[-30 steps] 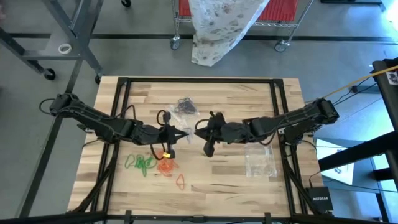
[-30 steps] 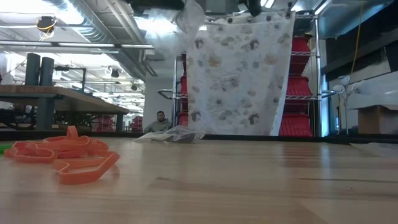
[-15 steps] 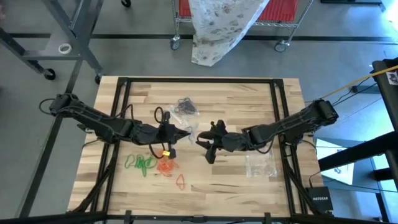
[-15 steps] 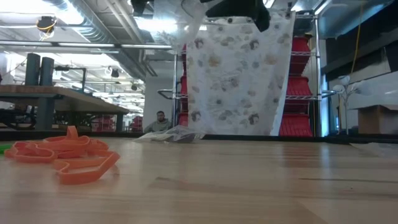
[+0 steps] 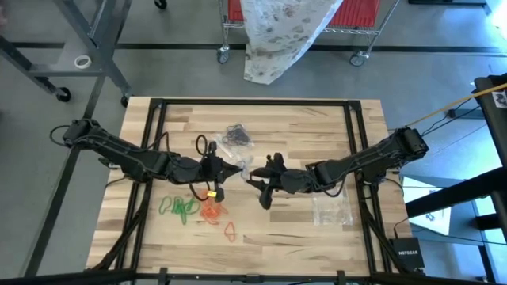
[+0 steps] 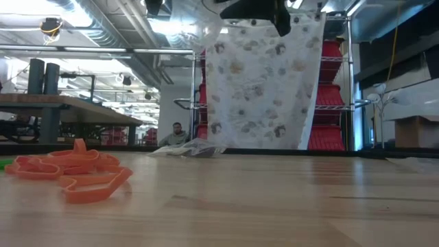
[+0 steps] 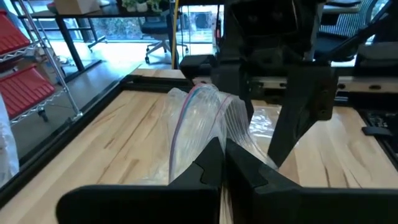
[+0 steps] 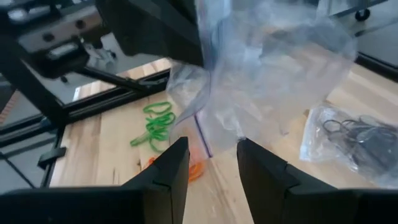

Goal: Sort rubber bands
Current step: Open the transparent zip bag

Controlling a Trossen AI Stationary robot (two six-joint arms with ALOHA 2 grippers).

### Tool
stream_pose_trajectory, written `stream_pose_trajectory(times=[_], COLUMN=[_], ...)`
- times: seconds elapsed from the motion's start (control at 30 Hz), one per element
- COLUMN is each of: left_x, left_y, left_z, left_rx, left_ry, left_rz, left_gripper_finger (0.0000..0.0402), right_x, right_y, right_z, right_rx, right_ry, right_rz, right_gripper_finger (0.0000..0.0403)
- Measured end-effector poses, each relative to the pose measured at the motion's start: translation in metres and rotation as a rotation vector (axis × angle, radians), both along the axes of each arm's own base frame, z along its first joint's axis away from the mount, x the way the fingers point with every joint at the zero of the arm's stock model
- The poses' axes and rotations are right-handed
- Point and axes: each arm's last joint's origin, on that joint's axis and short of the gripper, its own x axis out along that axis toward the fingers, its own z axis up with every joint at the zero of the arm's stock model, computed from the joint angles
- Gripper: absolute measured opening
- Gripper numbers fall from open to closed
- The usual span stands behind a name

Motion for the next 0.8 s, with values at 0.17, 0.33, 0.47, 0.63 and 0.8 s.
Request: stream_pose_trajectory(times=[0.17,0.33,0.47,0.63,0.8], left_x=[0.000,0.000,0.000,0.000,0.000], left_y=[0.000,0.000,0.000,0.000,0.000], left_z=[0.000,0.000,0.000,0.000,0.000], left_rx=[0.000,0.000,0.000,0.000,-0.001], left_ry=[-0.001,-0.001,-0.001,-0.003,-0.004], left_rz=[0.000,0.000,0.000,-0.001,-0.001], left_gripper_finger=[0.0000,0.0000,0.0000,0.0000,0.0000], right_x=[-0.003,-0.009,-0.009,-0.008,-0.008], right_y=[-0.001,-0.004,-0.005,-0.005,-0.006], right_z=[0.006,0.017,0.018,0.016,0.017], right_rx=[-0.010,-0.021,-0.029,-0.038,-0.045], right_ry=[-0.008,-0.045,-0.050,-0.046,-0.055], right_rz=[0.017,-0.020,-0.041,-0.057,-0.082], right_gripper_finger=[0.0127,0.0127,0.0127,0.0127,0.0127])
